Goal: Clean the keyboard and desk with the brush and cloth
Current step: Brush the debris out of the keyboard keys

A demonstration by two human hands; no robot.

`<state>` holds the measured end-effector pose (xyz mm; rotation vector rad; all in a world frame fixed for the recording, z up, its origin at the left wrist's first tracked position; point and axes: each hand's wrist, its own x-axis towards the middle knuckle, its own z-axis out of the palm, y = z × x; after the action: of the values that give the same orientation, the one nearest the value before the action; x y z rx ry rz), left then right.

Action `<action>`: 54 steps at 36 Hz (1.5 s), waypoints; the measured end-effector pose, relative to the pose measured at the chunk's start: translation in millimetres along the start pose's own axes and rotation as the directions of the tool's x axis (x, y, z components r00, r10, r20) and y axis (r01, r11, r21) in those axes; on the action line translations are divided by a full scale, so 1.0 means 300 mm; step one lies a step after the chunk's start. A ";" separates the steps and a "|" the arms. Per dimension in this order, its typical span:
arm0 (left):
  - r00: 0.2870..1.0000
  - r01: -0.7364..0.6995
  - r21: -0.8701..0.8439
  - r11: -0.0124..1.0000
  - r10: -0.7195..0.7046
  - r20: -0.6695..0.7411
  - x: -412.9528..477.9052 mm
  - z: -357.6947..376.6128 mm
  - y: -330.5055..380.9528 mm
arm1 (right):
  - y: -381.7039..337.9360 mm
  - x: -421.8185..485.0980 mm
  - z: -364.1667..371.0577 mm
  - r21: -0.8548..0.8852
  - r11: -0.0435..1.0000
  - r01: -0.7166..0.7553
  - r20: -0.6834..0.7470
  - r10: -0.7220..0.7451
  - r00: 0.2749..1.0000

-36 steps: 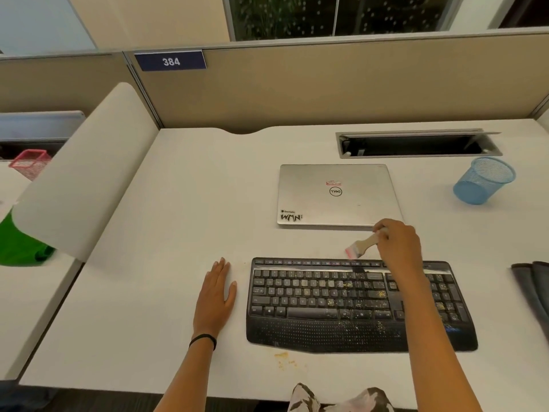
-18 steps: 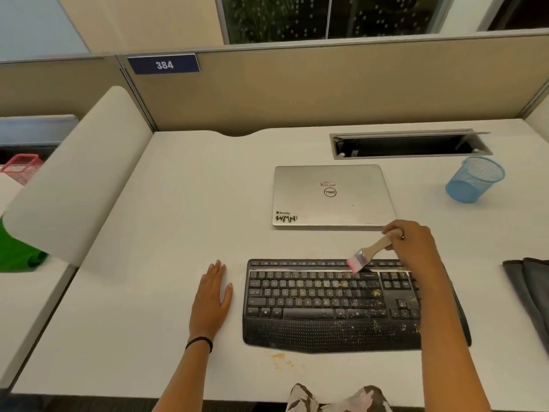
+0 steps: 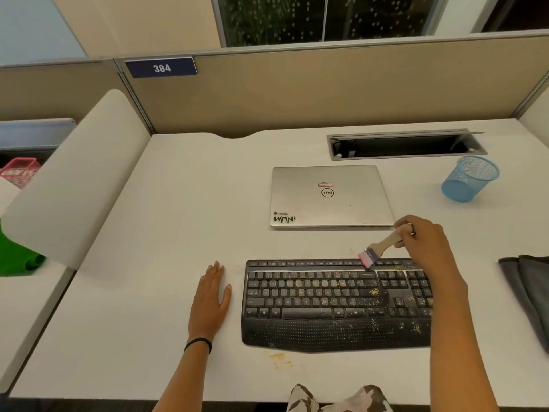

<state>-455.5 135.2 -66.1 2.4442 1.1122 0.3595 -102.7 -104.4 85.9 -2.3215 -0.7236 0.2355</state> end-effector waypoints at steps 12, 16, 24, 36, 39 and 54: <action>1.000 0.005 0.001 1.000 -0.005 -0.005 0.000 0.000 0.004 | -0.011 -0.022 -0.002 0.063 0.995 0.083 0.011 -0.084 0.996; 1.000 0.009 0.006 1.000 -0.009 -0.001 0.000 0.000 0.004 | -0.014 -0.032 -0.014 0.086 0.992 0.093 -0.082 -0.086 0.993; 1.000 0.008 0.001 1.000 -0.008 0.002 0.000 -0.003 0.005 | 0.012 -0.047 -0.026 0.074 0.996 -0.054 0.005 0.053 0.999; 1.000 -0.009 0.029 1.000 0.009 0.024 -0.004 -0.005 0.013 | -0.125 -0.053 0.058 0.293 0.955 -0.046 0.201 -0.014 0.980; 1.000 -0.024 0.015 1.000 0.024 0.019 -0.004 -0.012 0.017 | -0.203 -0.066 0.120 0.345 0.937 -0.048 0.267 -0.049 0.962; 0.998 -0.016 -0.025 1.000 0.018 0.057 0.000 -0.004 0.011 | -0.344 -0.094 0.295 0.153 0.985 0.077 0.271 -0.117 0.955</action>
<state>-453.8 133.6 -63.3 2.4277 1.0575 0.3046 -202.2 -7.6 87.1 -2.1338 -0.9264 0.5601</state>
